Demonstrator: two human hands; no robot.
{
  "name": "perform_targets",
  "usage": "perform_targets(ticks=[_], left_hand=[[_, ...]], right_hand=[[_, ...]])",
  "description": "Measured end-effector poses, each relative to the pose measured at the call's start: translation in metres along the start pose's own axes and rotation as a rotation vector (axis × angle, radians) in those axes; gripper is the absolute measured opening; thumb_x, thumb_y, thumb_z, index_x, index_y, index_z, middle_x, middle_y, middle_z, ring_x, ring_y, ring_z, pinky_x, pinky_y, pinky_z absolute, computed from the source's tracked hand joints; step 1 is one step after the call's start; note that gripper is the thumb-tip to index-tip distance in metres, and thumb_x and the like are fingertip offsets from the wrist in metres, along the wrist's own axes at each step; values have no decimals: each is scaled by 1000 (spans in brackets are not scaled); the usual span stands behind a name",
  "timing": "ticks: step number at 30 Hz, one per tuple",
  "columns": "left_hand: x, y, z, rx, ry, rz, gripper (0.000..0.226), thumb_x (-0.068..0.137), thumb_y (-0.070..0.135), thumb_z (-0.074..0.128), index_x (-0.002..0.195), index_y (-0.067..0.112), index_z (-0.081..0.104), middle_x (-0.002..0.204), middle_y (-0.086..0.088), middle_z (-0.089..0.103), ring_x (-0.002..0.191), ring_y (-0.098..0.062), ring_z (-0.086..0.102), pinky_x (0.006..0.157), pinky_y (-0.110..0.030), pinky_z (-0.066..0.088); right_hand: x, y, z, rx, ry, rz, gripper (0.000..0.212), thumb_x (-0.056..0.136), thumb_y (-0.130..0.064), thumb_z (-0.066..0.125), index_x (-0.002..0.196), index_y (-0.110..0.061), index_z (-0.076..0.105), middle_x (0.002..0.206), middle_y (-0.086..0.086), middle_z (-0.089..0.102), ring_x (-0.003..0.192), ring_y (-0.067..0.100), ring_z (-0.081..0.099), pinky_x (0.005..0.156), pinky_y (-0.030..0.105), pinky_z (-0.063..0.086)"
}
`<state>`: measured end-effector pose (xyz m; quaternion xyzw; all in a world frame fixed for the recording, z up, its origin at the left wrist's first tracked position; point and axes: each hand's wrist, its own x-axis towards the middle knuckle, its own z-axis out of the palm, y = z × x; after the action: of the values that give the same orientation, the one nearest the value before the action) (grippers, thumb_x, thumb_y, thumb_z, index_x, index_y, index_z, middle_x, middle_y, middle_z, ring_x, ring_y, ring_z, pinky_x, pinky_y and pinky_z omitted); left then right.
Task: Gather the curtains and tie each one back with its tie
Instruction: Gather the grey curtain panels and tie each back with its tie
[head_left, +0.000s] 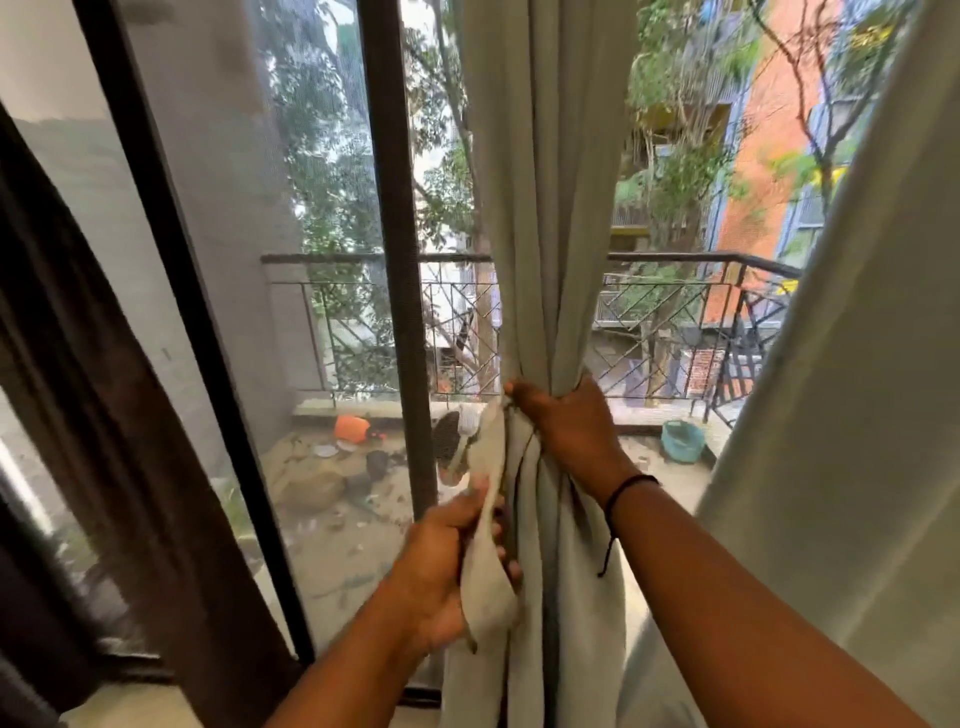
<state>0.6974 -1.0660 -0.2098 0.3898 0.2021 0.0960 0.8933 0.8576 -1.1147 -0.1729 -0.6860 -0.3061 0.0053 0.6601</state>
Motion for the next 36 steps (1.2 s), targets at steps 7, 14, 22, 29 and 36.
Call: perform_targets(ticks=[7,14,22,29,36], left_hand=[[4,-33,41,542,102,-27,34,96,42,48,101,12,63,85,-13,70,67,-23,67,64,-35,59],[3,-11,35,1644,344,321,29,95,28,43,110,18,65,109,-10,68,99,-30,63,80,-34,48],[-47,97,14,1491,126,331,63,66,74,52,97,20,63,84,5,69,75,-10,64,77,-33,55],[66,104,9,874,-204,427,94,50,35,90,129,8,47,110,-9,67,104,-26,65,81,-31,55],[111,100,2,719,-28,549,39,51,27,86,83,10,72,79,-9,73,78,-27,70,78,-45,57]], right_hand=[[-21,-25,5,-95,-380,31,33,88,-36,63,118,-21,62,103,-6,67,89,10,63,72,16,48],[-40,-23,10,-114,-467,22,47,84,-45,65,125,-24,56,108,-11,65,93,3,63,86,21,52],[-41,7,18,-278,-213,-126,60,80,-72,46,119,-27,56,96,-14,65,86,4,62,71,23,52],[-26,12,37,-293,-299,-182,18,94,-37,47,96,-27,61,84,-12,64,77,-3,60,67,17,48],[-41,18,25,-575,-280,-140,85,76,-76,47,143,-35,17,130,-9,51,108,14,57,89,32,50]])
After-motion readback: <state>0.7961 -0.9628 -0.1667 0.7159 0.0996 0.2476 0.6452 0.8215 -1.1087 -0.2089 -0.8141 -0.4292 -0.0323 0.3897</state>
